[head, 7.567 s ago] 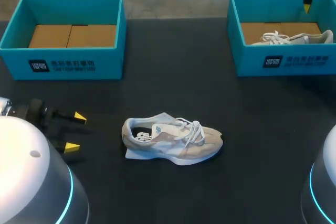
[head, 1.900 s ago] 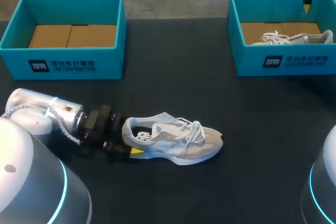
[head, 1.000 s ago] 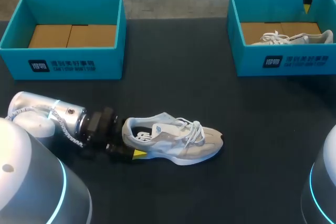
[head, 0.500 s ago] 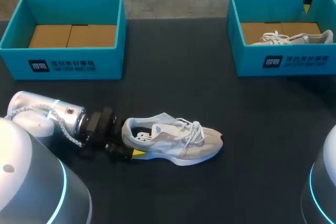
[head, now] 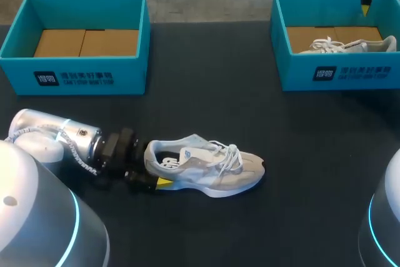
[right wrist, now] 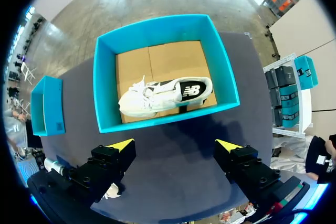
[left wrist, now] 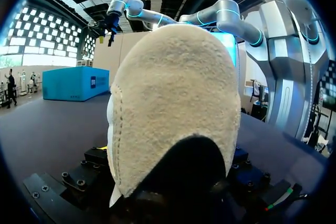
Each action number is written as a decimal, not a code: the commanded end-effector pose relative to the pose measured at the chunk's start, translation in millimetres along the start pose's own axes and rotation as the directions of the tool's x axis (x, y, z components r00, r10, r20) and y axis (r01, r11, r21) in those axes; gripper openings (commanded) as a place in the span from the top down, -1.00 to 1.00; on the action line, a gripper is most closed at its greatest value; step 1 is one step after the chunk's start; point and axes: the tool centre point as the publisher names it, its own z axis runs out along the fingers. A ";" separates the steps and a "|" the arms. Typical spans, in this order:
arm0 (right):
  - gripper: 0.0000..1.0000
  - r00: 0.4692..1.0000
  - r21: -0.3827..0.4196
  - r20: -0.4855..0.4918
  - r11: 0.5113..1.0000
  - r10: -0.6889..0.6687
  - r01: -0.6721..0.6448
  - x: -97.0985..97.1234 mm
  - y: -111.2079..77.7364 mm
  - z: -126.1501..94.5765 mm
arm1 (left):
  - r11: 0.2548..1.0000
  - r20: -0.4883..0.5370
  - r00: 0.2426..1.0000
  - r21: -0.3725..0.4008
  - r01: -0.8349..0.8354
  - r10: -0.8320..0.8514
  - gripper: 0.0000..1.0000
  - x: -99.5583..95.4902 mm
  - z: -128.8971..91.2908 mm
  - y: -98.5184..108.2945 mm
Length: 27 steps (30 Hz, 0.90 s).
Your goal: Take the shoe out of the shoebox, open the shoe tongue, remove and reinsert the insole, then place the shoe into the shoebox
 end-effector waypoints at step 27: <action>-1.00 1.000 -0.065 0.024 0.998 0.015 -0.013 141.8 -79.0 -13.7 | 1.000 -0.002 1.000 0.000 0.000 0.000 1.00 -0.7 -1.2 1.9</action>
